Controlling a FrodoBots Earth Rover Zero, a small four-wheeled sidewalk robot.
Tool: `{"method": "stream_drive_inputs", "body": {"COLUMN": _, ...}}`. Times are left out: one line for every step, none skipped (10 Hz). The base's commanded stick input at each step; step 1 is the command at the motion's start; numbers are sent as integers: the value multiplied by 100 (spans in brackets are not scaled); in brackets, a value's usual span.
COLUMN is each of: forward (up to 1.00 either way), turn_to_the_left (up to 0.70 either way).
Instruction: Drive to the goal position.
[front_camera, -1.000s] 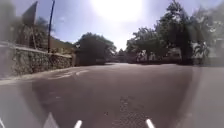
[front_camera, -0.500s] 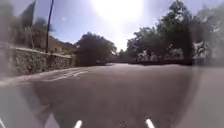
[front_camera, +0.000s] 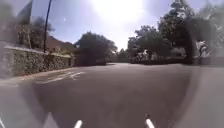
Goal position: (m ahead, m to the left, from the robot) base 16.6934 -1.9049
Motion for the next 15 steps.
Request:
{"method": "stream_drive_inputs", "body": {"forward": 85, "turn_to_the_left": 0}}
{"method": "stream_drive_inputs", "body": {"forward": 85, "turn_to_the_left": 0}}
{"method": "stream_drive_inputs", "body": {"forward": 85, "turn_to_the_left": 0}}
{"method": "stream_drive_inputs", "body": {"forward": 85, "turn_to_the_left": 0}}
{"method": "stream_drive_inputs", "body": {"forward": 85, "turn_to_the_left": 0}}
{"method": "stream_drive_inputs", "body": {"forward": 85, "turn_to_the_left": 0}}
{"method": "stream_drive_inputs", "body": {"forward": 85, "turn_to_the_left": 0}}
{"method": "stream_drive_inputs", "body": {"forward": 85, "turn_to_the_left": 0}}
{"method": "stream_drive_inputs", "body": {"forward": 85, "turn_to_the_left": 0}}
{"method": "stream_drive_inputs", "body": {"forward": 85, "turn_to_the_left": 0}}
{"method": "stream_drive_inputs", "body": {"forward": 85, "turn_to_the_left": -2}}
{"method": "stream_drive_inputs", "body": {"forward": 85, "turn_to_the_left": -8}}
{"method": "stream_drive_inputs", "body": {"forward": 85, "turn_to_the_left": -13}}
{"method": "stream_drive_inputs", "body": {"forward": 85, "turn_to_the_left": -21}}
{"method": "stream_drive_inputs", "body": {"forward": 85, "turn_to_the_left": -28}}
